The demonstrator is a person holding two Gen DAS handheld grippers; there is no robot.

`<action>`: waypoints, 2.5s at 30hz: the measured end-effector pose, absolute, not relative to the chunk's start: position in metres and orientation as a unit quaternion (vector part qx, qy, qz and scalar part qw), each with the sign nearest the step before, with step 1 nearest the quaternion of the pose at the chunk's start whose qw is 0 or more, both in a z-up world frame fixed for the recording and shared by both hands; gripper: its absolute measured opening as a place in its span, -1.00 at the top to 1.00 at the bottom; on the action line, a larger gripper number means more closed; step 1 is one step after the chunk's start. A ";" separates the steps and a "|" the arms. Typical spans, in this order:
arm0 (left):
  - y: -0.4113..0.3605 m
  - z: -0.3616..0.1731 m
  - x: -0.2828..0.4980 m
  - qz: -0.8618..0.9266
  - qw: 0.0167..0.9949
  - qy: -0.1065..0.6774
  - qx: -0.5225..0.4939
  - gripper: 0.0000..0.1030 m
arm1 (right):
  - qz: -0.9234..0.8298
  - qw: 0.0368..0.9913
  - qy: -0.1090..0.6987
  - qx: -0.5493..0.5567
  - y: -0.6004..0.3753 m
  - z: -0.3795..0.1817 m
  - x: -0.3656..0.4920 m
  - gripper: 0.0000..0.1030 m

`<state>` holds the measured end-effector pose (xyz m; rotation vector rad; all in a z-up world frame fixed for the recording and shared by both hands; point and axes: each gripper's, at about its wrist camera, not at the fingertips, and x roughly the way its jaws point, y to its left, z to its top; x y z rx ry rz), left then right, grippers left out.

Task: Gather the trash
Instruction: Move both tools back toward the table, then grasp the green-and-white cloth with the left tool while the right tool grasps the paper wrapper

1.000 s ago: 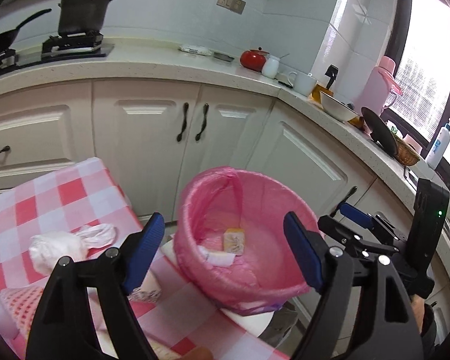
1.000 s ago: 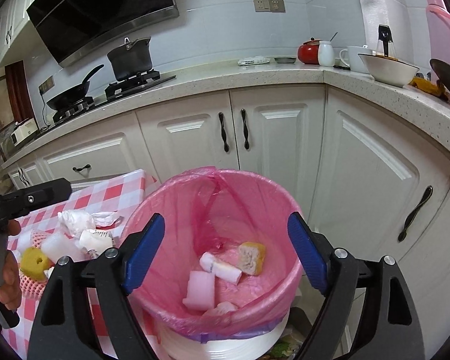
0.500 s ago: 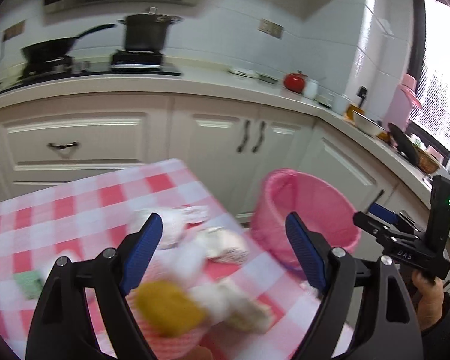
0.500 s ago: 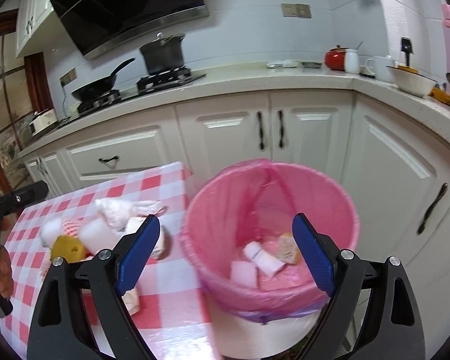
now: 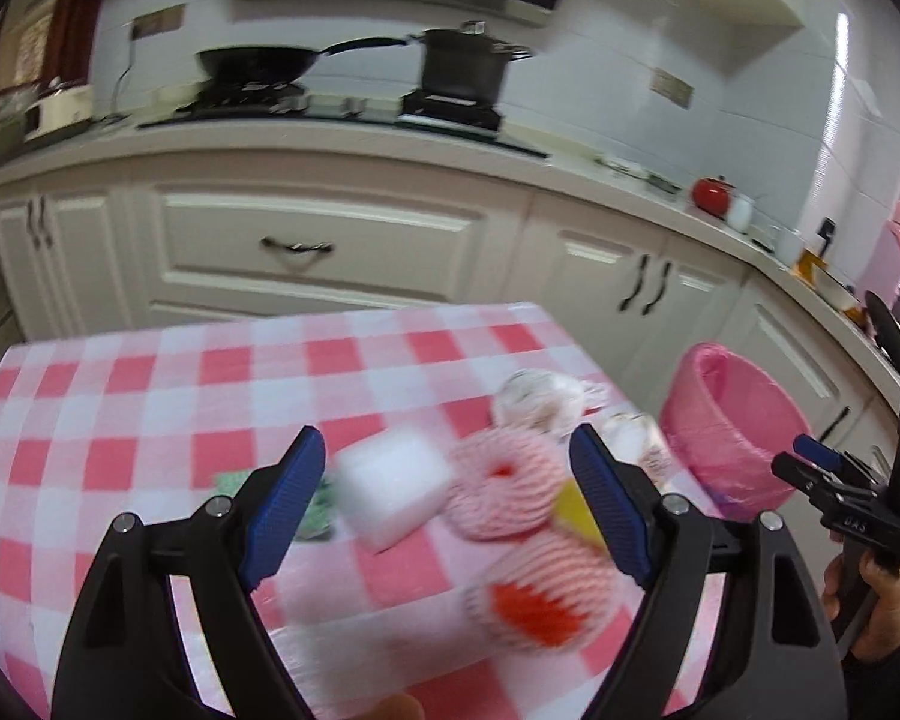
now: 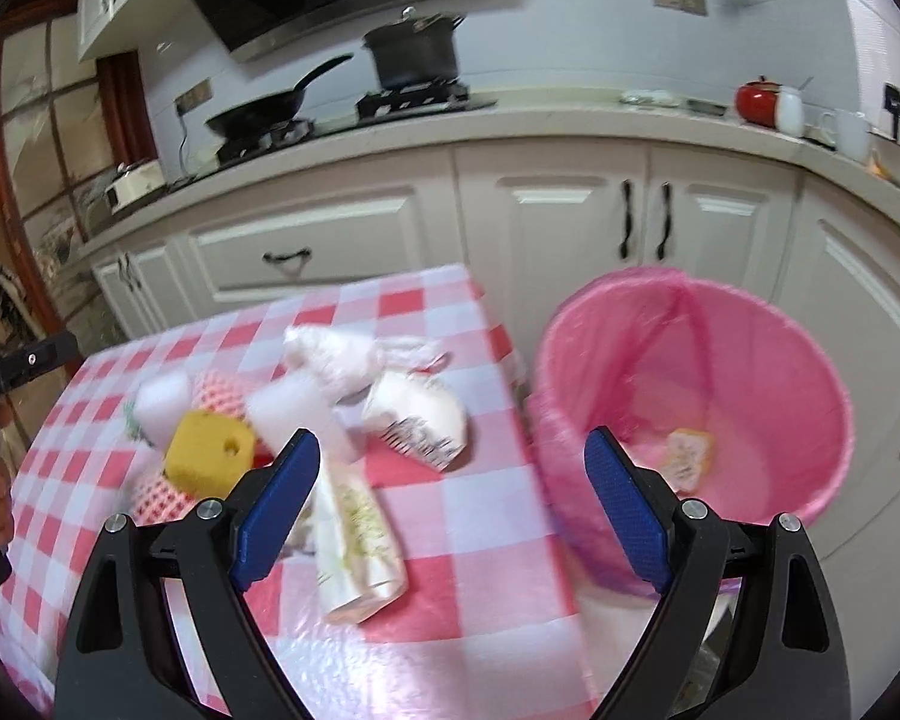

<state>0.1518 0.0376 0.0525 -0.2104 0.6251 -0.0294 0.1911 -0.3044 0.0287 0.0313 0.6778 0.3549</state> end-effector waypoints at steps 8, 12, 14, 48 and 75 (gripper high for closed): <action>0.076 0.019 0.150 0.014 0.932 0.337 -0.130 -0.32 | 0.203 0.912 0.357 0.000 -0.266 0.005 0.188 -0.65; 0.084 0.001 0.160 0.015 0.924 0.357 -0.136 -0.17 | 0.210 0.908 0.363 -0.002 -0.257 0.000 0.191 -0.65; 0.087 -0.008 0.168 0.014 0.920 0.367 -0.139 -0.17 | 0.210 0.906 0.366 -0.007 -0.252 -0.002 0.194 -0.65; 0.111 -0.042 0.178 0.045 0.894 0.416 -0.161 0.67 | 0.205 0.880 0.426 -0.039 -0.253 -0.037 0.187 0.16; 0.091 -0.015 0.141 0.042 0.905 0.394 -0.155 0.67 | 0.202 0.870 0.449 -0.032 -0.282 -0.060 0.157 0.14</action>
